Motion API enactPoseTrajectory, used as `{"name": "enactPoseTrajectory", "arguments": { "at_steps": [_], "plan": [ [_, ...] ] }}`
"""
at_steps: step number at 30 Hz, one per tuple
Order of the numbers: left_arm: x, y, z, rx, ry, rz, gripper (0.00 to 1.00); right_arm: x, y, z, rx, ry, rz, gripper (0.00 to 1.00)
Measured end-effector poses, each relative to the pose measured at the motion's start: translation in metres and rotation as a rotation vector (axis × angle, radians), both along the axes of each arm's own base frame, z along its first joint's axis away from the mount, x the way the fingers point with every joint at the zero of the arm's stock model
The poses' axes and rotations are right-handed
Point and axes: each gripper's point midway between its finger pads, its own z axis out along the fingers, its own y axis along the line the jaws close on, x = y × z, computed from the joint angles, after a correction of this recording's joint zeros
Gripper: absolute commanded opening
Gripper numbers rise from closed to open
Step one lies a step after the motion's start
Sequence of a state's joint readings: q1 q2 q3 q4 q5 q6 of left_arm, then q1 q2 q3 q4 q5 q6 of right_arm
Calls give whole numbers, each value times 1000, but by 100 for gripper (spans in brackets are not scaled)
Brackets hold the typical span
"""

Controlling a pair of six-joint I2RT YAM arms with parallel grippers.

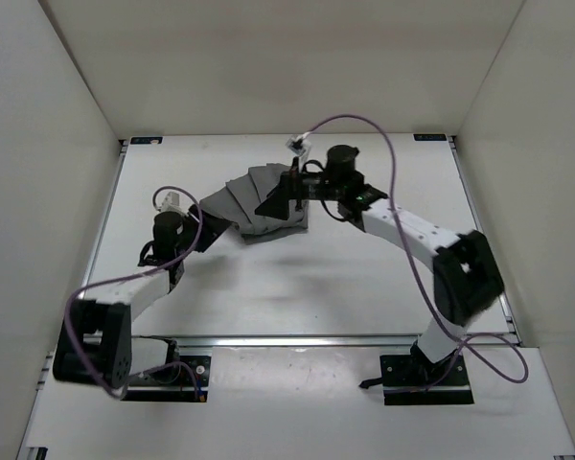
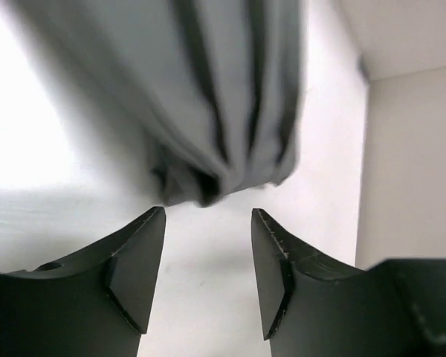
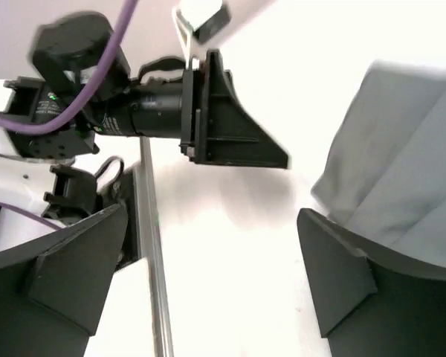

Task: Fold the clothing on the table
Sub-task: Fold the skirt

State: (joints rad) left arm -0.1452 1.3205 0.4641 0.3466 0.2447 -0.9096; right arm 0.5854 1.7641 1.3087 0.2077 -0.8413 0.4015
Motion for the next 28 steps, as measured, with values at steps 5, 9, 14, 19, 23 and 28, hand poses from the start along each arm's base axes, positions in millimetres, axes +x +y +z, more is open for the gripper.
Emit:
{"name": "enactPoseTrajectory", "arguments": {
  "at_steps": [5,9,14,19,23,28],
  "plan": [
    [-10,21,56,65,-138,23,99,-22,-45,68,109,-207,-147,99],
    [-12,18,74,121,-146,-50,99,-26,-84,69,122,-229,-249,99],
    [-27,1,67,128,-115,-165,99,-6,-142,42,50,-178,-440,99],
    [-37,-15,71,134,-134,-232,98,-10,-183,38,58,-183,-538,99],
    [-43,-22,72,153,-151,-270,98,-11,-197,40,67,-193,-571,100],
    [-47,-21,66,176,-129,-289,98,-13,-194,42,73,-198,-557,99]
  ]
}}
